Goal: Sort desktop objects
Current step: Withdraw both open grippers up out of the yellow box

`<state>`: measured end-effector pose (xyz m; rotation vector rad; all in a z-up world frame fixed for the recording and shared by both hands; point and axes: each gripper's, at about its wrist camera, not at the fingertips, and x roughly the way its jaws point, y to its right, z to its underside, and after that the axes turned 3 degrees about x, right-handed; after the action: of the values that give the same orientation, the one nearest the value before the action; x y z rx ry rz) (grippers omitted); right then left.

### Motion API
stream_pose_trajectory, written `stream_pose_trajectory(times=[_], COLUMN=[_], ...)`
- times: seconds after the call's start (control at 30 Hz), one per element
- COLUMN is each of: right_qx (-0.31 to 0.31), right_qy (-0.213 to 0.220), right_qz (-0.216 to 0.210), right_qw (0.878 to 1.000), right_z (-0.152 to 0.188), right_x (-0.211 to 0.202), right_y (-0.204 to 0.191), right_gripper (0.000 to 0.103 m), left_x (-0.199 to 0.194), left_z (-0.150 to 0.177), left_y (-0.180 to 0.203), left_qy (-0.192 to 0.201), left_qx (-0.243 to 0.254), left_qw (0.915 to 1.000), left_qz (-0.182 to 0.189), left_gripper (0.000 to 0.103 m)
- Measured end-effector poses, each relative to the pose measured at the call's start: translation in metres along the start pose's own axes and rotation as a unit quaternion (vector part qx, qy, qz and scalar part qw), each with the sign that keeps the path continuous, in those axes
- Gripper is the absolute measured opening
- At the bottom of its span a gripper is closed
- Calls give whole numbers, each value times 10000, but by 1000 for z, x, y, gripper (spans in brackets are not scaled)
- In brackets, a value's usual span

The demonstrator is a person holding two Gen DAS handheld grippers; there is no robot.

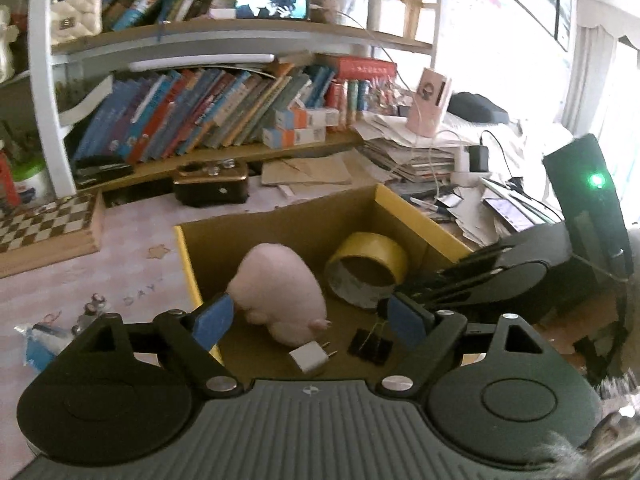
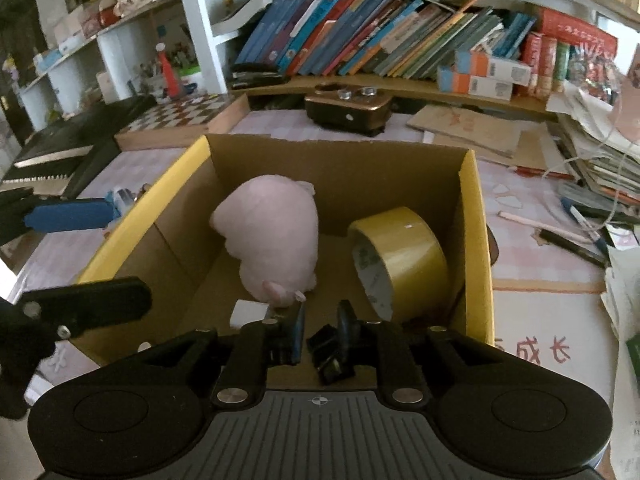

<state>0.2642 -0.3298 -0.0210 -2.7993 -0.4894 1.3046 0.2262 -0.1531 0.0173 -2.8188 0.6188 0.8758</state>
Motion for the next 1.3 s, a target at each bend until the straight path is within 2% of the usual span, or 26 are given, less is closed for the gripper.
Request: stream_pose_trajectory(times=[0.13, 0.23, 0.27, 0.37, 0.57, 0.83, 0.97, 1.07, 1.3], right_qx=[146, 227, 268, 388, 558, 899, 1045, 1146, 1242], right_qy=[155, 436, 536, 887, 1319, 1326, 1313, 1298, 1004], right_qz=[147, 340, 410, 637, 1042, 1406, 1589, 1718, 1749], right_qw=[9997, 9982, 9974, 9933, 9842, 9770, 9729, 9698, 9716], right_z=[5, 10, 11, 15, 30, 61, 81, 97, 128], right_x=[-10, -24, -30, -48, -77, -93, -98, -99, -96], right_y=[-4, -10, -12, -20, -36, -61, -81, -99, -136], right_gripper=[19, 19, 21, 34, 41, 43, 49, 52, 53], left_x=[-15, -29, -35, -51, -75, -98, -110, -118, -136], left_z=[6, 10, 11, 16, 30, 57, 72, 85, 114], left_y=[-3, -4, -5, -7, -15, -26, -35, -40, -55], left_qy=[131, 305, 374, 576, 747, 743, 671, 561, 232], left_qx=[-127, -184, -192, -248, -374, -460, -512, -544, -594], left_qw=[9998, 9993, 9990, 9978, 9964, 9961, 9963, 9964, 9973], left_qz=[-85, -146, -164, -207, -119, -91, -190, -333, -371], left_gripper=[87, 93, 94, 99, 100, 103, 103, 103, 103])
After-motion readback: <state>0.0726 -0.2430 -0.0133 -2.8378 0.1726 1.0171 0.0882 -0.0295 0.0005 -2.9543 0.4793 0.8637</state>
